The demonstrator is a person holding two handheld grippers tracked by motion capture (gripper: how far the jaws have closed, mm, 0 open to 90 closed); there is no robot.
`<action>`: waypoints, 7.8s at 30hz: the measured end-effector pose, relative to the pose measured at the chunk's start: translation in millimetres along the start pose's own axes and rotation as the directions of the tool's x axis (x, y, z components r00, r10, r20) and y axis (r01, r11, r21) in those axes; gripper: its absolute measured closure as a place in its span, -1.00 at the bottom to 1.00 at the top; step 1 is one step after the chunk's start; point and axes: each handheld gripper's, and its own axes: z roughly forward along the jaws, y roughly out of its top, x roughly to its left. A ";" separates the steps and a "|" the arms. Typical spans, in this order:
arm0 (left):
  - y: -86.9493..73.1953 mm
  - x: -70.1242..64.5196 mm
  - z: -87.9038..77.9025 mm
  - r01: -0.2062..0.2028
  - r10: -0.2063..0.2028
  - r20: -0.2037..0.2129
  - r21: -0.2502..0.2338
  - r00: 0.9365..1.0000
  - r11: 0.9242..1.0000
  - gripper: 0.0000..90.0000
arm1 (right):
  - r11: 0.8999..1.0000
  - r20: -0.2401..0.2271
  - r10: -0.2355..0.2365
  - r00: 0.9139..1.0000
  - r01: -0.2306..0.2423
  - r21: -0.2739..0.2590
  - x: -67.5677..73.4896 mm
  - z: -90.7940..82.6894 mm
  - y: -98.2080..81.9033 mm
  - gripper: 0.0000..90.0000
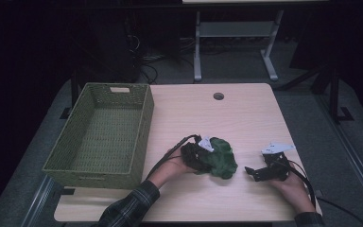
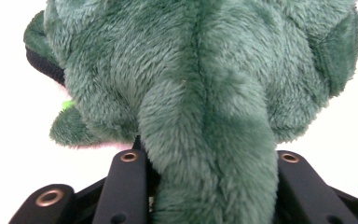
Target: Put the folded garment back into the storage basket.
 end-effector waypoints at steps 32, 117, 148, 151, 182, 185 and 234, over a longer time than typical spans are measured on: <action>17.5 2.1 -87.5 0.059 -0.062 -0.025 -0.118 0.998 0.991 0.52 | 1.000 0.000 0.003 1.000 -0.003 -0.004 0.4 0.2 0.0 -0.96; -199.7 88.1 -218.8 0.497 -0.479 -0.407 -0.068 0.778 0.865 0.28 | 1.000 0.004 0.009 1.000 -0.009 -0.003 0.9 0.4 0.2 -0.96; -176.7 81.3 -231.6 0.430 -0.483 -0.429 -0.220 0.763 0.875 -0.69 | 1.000 0.004 0.009 1.000 -0.009 -0.003 0.9 0.4 0.2 -0.96; -165.4 77.6 -232.7 0.419 -0.482 -0.417 -0.238 0.771 0.876 -0.69 | 1.000 0.004 0.009 1.000 -0.009 -0.003 0.8 0.4 0.2 -0.96; -32.5 26.5 -170.9 0.281 -0.383 -0.272 -0.347 0.883 0.895 -0.68 | 1.000 0.004 0.009 1.000 -0.009 -0.003 0.9 0.4 0.2 -0.96; -21.2 20.8 -156.8 0.272 -0.367 -0.258 -0.340 0.894 0.900 -0.68 | 1.000 0.004 0.009 1.000 -0.009 -0.003 0.9 0.4 0.3 -0.96; -52.8 8.4 -9.6 0.234 -0.280 -0.235 -0.204 0.931 0.951 -0.72 | 1.000 0.004 0.006 1.000 -0.006 -0.002 0.8 0.4 0.2 -0.96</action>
